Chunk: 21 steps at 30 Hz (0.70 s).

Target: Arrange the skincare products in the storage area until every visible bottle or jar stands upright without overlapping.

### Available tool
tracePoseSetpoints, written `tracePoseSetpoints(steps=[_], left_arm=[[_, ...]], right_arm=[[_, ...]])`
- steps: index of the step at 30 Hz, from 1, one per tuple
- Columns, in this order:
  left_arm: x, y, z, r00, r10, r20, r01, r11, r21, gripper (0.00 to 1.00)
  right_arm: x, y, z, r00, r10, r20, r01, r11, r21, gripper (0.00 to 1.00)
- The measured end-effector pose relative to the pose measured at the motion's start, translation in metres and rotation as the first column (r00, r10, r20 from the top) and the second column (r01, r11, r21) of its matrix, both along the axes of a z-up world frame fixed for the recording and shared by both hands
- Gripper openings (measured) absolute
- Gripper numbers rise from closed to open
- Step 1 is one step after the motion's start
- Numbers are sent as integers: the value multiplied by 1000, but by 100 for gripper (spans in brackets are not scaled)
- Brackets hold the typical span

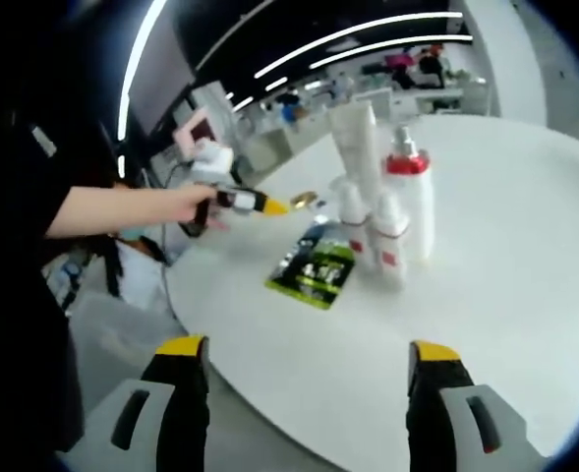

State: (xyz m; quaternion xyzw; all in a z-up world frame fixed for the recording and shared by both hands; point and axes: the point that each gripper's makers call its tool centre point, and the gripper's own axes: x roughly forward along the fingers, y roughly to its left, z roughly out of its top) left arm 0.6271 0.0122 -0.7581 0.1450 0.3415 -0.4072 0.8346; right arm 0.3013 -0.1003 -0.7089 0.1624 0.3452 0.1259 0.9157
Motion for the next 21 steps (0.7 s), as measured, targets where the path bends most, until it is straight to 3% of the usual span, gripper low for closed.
tracePoseSetpoints(steps=[13,21], left_arm=[[44,-16,-11,996,-69,65,64,996,69,63],[52,-17,-25,997,-64,35,60,995,84,57]], right_arm=[[-3,-4,-6,999,-20,-29,19,1000,-5,84],[-3,-6,-7,999,-25,-37,25,1000,-12,84]])
